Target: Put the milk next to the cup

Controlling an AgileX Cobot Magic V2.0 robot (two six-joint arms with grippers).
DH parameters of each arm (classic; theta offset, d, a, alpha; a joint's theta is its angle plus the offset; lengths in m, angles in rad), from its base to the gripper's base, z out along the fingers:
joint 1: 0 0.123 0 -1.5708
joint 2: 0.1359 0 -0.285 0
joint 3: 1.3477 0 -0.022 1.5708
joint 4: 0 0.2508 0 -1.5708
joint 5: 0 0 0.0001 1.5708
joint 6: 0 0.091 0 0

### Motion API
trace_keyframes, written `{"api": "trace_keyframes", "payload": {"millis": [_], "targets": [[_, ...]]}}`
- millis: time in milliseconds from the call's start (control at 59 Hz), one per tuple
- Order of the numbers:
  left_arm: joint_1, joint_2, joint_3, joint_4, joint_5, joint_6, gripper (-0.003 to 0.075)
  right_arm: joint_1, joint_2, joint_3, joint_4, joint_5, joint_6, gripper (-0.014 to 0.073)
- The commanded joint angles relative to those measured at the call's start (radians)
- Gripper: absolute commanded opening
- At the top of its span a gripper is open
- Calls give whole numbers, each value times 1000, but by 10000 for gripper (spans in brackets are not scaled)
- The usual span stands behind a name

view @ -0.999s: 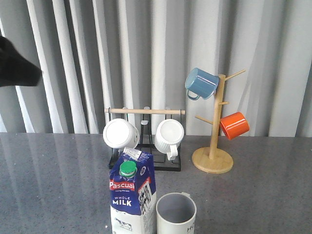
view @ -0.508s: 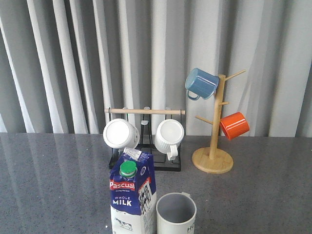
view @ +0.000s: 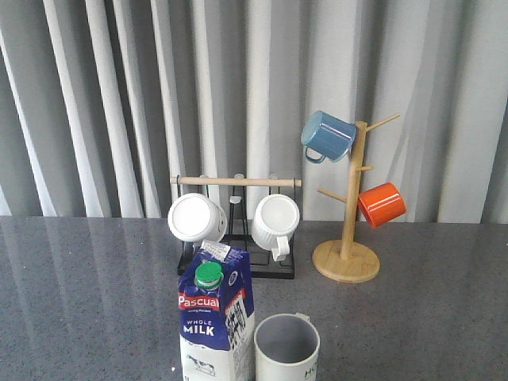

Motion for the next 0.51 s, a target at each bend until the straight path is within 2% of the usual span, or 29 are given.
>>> {"api": "trace_keyframes", "payload": {"millis": [0, 135, 288, 322, 423, 491], "targets": [[-3, 12, 33, 33, -119, -5, -8, -1, 3, -28, 10, -71, -2, -1], [-3, -23, 228, 65, -406, -3, -8, -1, 3, -28, 10, -71, -2, -1], [9, -138, 587, 164, -797, -3, -8, -1, 3, -28, 10, -71, -2, -1], [21, -202, 709, 200, -931, -3, -8, -1, 3, -28, 10, -71, -2, -1], [76, -326, 912, 223, -1073, -11, -8, -1, 3, -28, 10, -71, -2, -1], [120, -408, 1000, 220, -1106, -28, -8, -1, 3, -28, 10, -71, -2, -1]]}}
